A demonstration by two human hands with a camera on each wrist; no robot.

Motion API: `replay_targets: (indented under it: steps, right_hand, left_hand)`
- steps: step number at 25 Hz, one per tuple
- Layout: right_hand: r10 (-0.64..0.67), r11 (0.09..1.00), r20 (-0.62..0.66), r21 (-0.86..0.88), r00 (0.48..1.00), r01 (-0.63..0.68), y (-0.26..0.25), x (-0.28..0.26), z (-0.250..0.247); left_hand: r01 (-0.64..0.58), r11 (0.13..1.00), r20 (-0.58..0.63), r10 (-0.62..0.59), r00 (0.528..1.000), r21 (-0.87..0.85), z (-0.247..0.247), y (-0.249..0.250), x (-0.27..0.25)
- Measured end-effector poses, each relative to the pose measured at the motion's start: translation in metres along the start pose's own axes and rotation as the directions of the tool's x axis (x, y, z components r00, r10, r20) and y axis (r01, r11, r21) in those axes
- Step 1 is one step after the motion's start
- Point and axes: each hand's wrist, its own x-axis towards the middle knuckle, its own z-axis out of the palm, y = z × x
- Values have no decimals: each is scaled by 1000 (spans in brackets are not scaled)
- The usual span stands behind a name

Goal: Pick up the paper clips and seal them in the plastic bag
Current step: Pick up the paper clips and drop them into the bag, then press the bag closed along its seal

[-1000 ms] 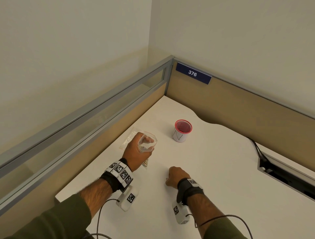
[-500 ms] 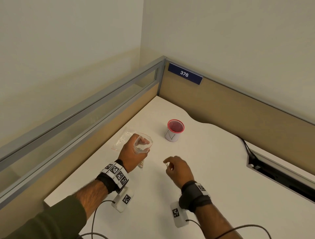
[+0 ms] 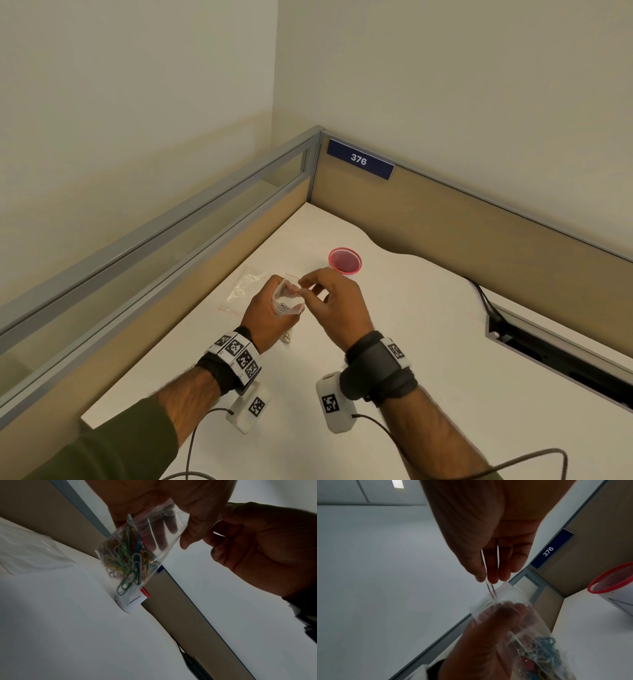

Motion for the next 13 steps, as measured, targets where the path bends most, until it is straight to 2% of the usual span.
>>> replay_targets:
  steps: [2, 3, 6, 7, 13]
  right_hand:
    - [-17, 999, -19, -38, 1000, 17, 0, -2, -1]
    - [-15, 998, 17, -68, 1000, 16, 0, -3, -2]
    - [-10, 966, 239, -250, 971, 72, 1, -10, -4]
    - [-20, 952, 273, -290, 962, 102, 2, -12, -3]
    - [-103, 969, 191, -202, 976, 141, 4, -11, -4]
  left_hand:
    - [-10, 1000, -2, 10, 1000, -17, -2, 2, 0]
    - [-16, 1000, 4, 16, 1000, -16, -3, 2, -1]
    - [-26, 999, 21, 27, 999, -44, -5, 1, -1]
    - [-32, 999, 18, 32, 999, -42, -5, 3, -2]
    - [-47, 998, -2, 47, 999, -46, -1, 17, -11]
